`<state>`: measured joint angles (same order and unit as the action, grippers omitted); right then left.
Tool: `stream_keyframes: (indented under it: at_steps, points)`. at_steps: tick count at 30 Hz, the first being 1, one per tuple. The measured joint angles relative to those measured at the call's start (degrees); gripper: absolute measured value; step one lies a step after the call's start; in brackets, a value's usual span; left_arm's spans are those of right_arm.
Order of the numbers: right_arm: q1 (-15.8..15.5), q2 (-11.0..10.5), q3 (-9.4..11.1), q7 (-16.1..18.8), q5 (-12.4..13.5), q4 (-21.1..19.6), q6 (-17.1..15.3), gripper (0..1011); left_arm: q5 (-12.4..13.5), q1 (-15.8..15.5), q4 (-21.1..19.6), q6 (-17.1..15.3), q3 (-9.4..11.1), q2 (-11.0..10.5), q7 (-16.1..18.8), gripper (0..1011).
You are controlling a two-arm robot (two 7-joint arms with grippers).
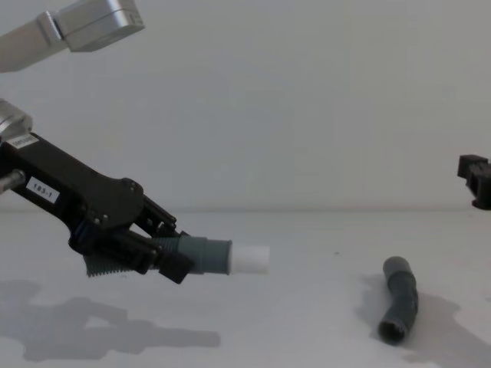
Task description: Use both hands to pick up one end of the pipe from the table, align the ends, and insert them.
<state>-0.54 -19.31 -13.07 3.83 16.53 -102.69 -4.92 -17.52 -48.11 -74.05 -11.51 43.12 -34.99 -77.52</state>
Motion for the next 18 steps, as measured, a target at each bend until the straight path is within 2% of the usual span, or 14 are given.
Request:
stream_keyframes:
  at_steps: [2,3,4,5,6,12,13,15,18]
  points:
    - [0.2,0.0,-0.2,-0.1,0.0,-1.0,-2.1,0,0.0,0.0,0.0,0.0,0.0,0.0,0.0,329]
    - [0.2,0.0,-0.2,-0.1,0.0,-1.0,-2.1,0,0.0,0.0,0.0,0.0,0.0,0.0,0.0,329]
    - [0.6,-0.1,-0.5,-0.4,0.0,-2.4,-4.5,0,0.0,-0.1,0.1,0.1,0.1,0.0,0.0,329]
    - [0.6,-0.1,-0.5,-0.4,0.0,-2.4,-4.5,0,0.0,-0.1,0.1,0.1,0.1,0.0,0.0,329]
    - [0.8,-0.1,-0.7,-0.7,0.0,-3.4,-6.5,0,0.0,-0.1,0.1,0.1,0.1,0.0,0.0,329]
    - [1.2,-0.1,-1.5,-1.5,-0.3,-6.9,-12.8,0,-0.1,-0.1,0.2,0.1,0.1,0.0,-0.1,329]
    - [1.2,-0.1,-1.5,-1.5,-0.3,-6.9,-12.8,0,-0.1,-0.1,0.2,0.1,0.1,0.0,-0.1,329]
    - [1.2,-0.2,-1.8,-1.8,-0.3,-8.5,-15.5,36,-0.1,-0.1,0.2,0.2,0.1,0.0,-0.1,329]
    - [1.1,-0.2,-1.9,-1.8,-0.3,-9.6,-17.3,110,-0.1,-0.2,0.2,0.2,0.1,0.0,-0.1,329]
